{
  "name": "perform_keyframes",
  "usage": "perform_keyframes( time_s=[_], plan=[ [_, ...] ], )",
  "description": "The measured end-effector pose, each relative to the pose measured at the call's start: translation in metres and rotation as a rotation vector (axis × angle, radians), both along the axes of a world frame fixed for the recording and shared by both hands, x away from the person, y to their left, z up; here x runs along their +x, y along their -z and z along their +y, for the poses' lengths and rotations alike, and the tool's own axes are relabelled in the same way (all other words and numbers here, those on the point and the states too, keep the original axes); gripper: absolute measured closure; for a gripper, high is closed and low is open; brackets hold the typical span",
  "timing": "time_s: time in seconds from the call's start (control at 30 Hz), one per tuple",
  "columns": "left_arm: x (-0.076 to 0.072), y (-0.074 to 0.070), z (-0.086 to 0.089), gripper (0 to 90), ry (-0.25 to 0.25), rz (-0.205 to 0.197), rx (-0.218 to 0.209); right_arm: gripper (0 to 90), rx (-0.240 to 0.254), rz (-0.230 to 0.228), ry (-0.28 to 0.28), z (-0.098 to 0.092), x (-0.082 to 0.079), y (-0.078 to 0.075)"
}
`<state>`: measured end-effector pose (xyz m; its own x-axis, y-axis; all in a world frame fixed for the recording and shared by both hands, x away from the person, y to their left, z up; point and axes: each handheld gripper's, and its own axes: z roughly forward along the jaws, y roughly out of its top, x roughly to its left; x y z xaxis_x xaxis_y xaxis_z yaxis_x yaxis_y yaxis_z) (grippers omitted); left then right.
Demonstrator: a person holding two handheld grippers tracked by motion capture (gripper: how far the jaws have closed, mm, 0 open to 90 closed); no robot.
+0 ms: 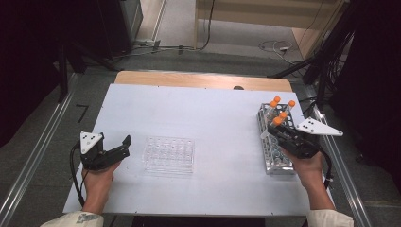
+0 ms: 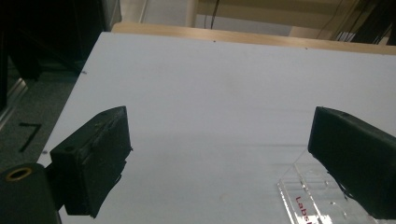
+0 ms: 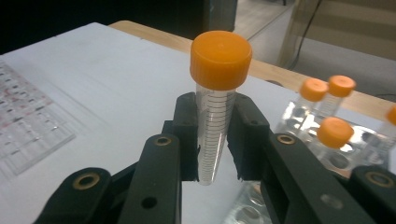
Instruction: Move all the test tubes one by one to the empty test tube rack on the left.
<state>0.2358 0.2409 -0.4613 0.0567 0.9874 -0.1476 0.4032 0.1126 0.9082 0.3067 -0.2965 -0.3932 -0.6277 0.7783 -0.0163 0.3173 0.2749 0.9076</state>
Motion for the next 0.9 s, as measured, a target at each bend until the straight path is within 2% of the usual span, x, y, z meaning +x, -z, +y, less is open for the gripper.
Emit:
perform_keyframes(
  time_s=[0.13, 0.2, 0.37, 0.5, 0.63, 0.77, 0.9],
  plan=[
    [0.007, -0.012, -0.007, 6.6, 0.028, -0.006, 0.025, 71.9, 0.009, 0.0, -0.027, 0.01, -0.002, -0.001],
    [0.01, -0.022, -0.011, 6.6, 0.043, -0.016, 0.006, 71.9, 0.009, 0.003, -0.045, 0.017, -0.004, -0.003],
    [0.013, -0.038, -0.027, 6.6, 0.1, -0.04, 0.012, 71.9, 0.007, 0.003, -0.081, 0.034, -0.006, -0.005],
    [0.014, -0.045, -0.041, 6.7, 0.145, -0.041, 0.016, 71.9, 0.026, 0.005, -0.097, 0.044, -0.006, -0.001],
    [0.014, -0.05, -0.054, 7.4, 0.192, -0.039, 0.016, 71.8, -0.002, 0.001, -0.12, 0.056, -0.007, 0.002],
    [0.016, -0.053, -0.063, 7.4, 0.227, -0.05, 0.005, 71.9, 0.0, 0.005, -0.129, 0.062, -0.007, 0.003],
    [0.018, -0.057, -0.073, 8.7, 0.275, -0.048, 0.008, 71.9, -0.022, 0.01, -0.144, 0.072, -0.006, 0.006]
  ],
)
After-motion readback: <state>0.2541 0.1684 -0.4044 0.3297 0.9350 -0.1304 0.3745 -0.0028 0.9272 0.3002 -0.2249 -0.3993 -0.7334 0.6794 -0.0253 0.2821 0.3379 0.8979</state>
